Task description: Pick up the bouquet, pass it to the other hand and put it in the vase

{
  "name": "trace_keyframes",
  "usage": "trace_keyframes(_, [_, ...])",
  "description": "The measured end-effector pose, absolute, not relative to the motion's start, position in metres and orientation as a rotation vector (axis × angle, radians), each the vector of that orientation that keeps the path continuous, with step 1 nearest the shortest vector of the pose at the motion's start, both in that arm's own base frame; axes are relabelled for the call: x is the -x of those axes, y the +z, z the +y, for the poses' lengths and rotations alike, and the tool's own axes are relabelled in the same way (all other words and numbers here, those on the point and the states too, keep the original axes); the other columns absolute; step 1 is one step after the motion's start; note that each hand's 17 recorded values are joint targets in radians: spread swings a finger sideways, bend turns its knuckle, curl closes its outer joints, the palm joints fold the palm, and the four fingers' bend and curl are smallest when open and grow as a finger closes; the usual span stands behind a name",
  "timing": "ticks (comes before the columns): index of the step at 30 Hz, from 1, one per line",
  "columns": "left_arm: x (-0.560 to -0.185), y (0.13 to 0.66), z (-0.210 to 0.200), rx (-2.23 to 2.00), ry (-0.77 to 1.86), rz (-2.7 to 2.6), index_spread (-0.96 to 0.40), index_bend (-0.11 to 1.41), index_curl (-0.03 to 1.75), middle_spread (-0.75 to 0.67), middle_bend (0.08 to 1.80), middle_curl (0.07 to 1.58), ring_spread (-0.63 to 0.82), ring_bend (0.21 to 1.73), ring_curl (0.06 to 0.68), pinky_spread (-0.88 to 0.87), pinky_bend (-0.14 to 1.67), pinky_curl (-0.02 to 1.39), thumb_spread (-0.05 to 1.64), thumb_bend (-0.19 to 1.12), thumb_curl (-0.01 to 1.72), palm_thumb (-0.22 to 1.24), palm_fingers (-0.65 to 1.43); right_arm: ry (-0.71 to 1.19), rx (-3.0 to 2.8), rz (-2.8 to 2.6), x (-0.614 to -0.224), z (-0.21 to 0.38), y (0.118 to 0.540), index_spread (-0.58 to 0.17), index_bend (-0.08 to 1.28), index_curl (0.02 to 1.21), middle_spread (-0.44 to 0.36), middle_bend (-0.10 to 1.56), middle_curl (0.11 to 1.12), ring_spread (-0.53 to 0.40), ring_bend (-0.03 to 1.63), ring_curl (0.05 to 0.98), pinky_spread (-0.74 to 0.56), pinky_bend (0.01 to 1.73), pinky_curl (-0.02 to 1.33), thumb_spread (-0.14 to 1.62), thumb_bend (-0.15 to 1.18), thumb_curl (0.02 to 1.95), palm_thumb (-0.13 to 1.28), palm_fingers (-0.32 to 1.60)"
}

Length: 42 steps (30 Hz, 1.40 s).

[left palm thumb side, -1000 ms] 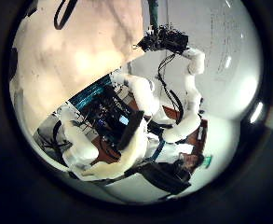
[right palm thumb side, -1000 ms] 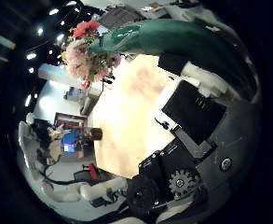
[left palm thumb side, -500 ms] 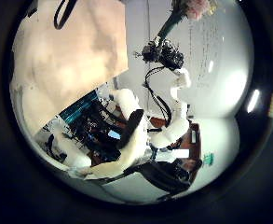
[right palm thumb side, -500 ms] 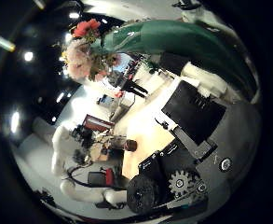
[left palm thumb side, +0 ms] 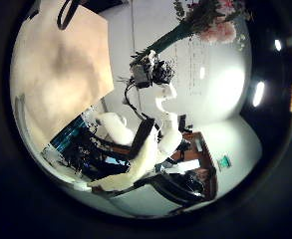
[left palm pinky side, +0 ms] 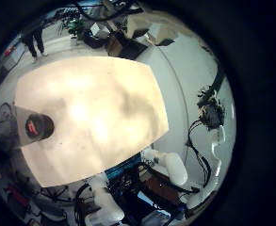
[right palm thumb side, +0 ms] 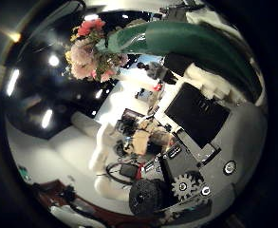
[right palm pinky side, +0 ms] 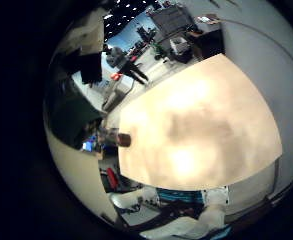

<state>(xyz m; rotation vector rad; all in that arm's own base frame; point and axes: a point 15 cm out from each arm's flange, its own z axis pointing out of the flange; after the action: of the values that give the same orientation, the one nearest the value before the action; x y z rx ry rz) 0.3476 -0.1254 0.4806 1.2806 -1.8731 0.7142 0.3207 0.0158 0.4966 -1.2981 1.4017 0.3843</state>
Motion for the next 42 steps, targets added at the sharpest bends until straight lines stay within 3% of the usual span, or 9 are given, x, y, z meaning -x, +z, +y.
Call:
trace_keyframes(13, [-0.372, 0.493, -0.185, -1.159, 1.028, -1.587, 0.11, 0.15, 0.30, 0.33, 0.22, 0.35, 0.50, 0.57, 0.210, 0.49, 0.27, 0.34, 1.06, -0.02, 0.31, 0.27, 0.14, 0.458, 1.329, 1.238, -0.316, 0.050, 0.474, -0.205, 1.24, 0.81, -0.104, 1.40, 0.72, -0.179, 1.48, 0.676, -0.19, 1.26, 0.85, 0.81, 0.00, 1.23, 1.14, 1.15])
trace_keyframes(33, [-0.355, 0.512, -0.224, -0.973, 1.025, -1.515, 0.14, 0.17, 0.32, 0.23, 0.29, 0.38, 0.45, 0.59, 0.198, 0.44, 0.24, 0.33, 1.00, -0.03, 0.33, 0.30, 0.26, 0.540, 1.502, 1.198, -0.311, 0.098, 0.443, -0.200, 1.25, 0.79, -0.104, 1.40, 0.71, -0.179, 1.48, 0.674, -0.19, 1.22, 0.93, 0.82, 0.00, 1.31, 1.14, 1.16])
trace_keyframes(39, [-0.341, 0.521, -0.230, -0.908, 1.000, -1.503, 0.13, 0.16, 0.32, 0.17, 0.35, 0.41, 0.38, 0.61, 0.196, 0.38, 0.23, 0.33, 0.98, -0.03, 0.34, 0.30, 0.34, 0.556, 1.517, 1.203, -0.311, 0.100, 0.439, -0.199, 1.25, 0.79, -0.104, 1.40, 0.71, -0.179, 1.48, 0.674, -0.19, 1.20, 0.95, 0.82, 0.00, 1.32, 1.13, 1.16])
trace_keyframes(42, [-0.341, 0.522, -0.231, -0.911, 0.992, -1.496, 0.09, 0.18, 0.33, 0.07, 0.49, 0.45, 0.27, 0.63, 0.195, 0.28, 0.21, 0.33, 0.98, -0.03, 0.34, 0.31, 0.50, 0.544, 1.531, 1.218, -0.313, 0.099, 0.434, -0.199, 1.25, 0.78, -0.103, 1.40, 0.70, -0.179, 1.48, 0.674, -0.19, 1.20, 0.96, 0.82, 0.00, 1.33, 1.13, 1.16])
